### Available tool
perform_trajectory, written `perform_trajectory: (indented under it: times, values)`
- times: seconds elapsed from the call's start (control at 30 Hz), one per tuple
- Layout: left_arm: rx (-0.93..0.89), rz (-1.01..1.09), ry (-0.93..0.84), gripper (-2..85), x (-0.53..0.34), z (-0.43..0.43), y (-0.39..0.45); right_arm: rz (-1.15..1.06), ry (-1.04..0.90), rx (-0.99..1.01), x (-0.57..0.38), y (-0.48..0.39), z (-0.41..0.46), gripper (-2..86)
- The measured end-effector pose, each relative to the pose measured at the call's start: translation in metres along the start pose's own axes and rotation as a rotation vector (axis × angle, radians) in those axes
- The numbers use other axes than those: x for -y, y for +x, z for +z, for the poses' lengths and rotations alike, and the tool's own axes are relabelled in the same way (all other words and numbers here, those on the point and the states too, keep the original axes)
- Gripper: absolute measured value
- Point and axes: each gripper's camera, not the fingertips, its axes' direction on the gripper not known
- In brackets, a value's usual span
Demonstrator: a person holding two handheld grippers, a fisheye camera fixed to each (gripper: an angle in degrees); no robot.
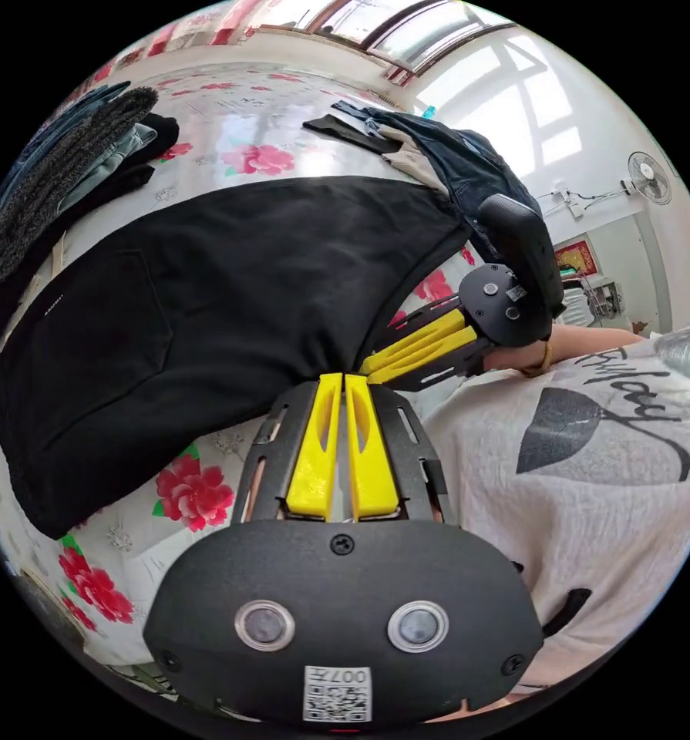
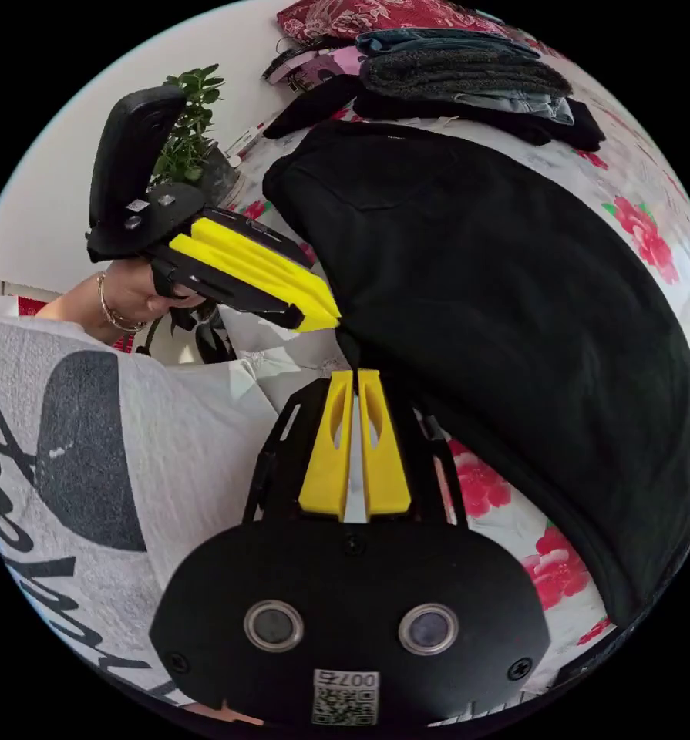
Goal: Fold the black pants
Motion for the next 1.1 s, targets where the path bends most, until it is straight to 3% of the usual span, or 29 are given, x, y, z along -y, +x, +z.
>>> perform_trajectory:
  times: [0.1, 0.17, 0.27, 0.33, 0.4, 0.53, 0.63, 0.73, 0.8, 0.93, 1.1]
  values:
    - [0.171, -0.067, 0.080, -0.9, -0.030, -0.005, 0.000, 0.136, 0.103, 0.192, -0.052, 0.062, -0.043, 2.7]
    - [0.229, -0.144, 0.131, -1.0, -0.046, -0.019, -0.011, 0.244, 0.220, 0.209, -0.096, 0.109, -0.086, 3.7]
    - [0.276, -0.341, 0.215, -1.0, -0.070, -0.047, -0.044, 0.530, 0.414, -0.028, -0.191, 0.211, -0.176, 5.2]
    - [0.285, -0.459, 0.231, -0.9, -0.082, -0.065, -0.073, 0.871, 0.584, -0.170, -0.286, 0.301, -0.253, 6.5]
    - [0.297, -0.535, 0.240, -0.9, -0.089, -0.075, -0.092, 1.077, 0.722, -0.259, -0.357, 0.352, -0.300, 7.5]
    - [0.201, -0.849, 0.336, -0.7, -0.118, -0.088, -0.136, 1.381, 0.782, -0.356, -0.470, 0.447, -0.358, 8.2]
    - [0.090, -1.085, 0.421, -0.5, -0.145, -0.086, -0.157, 1.408, 0.797, -0.288, -0.504, 0.490, -0.374, 6.1]
    - [0.090, -1.184, 0.430, -0.6, -0.161, -0.085, -0.166, 1.389, 0.717, -0.294, -0.513, 0.518, -0.389, 2.6]
    - [0.090, -1.205, 0.434, -0.7, -0.169, -0.089, -0.170, 1.360, 0.719, -0.273, -0.524, 0.525, -0.403, 1.3]
    - [0.108, -1.220, 0.463, -0.5, -0.187, -0.106, -0.177, 1.233, 0.938, -0.289, -0.576, 0.487, -0.466, 0.5]
    - [0.151, -1.181, 0.441, 1.6, -0.204, -0.122, -0.190, 1.301, 0.918, -0.359, -0.628, 0.471, -0.464, 2.0]
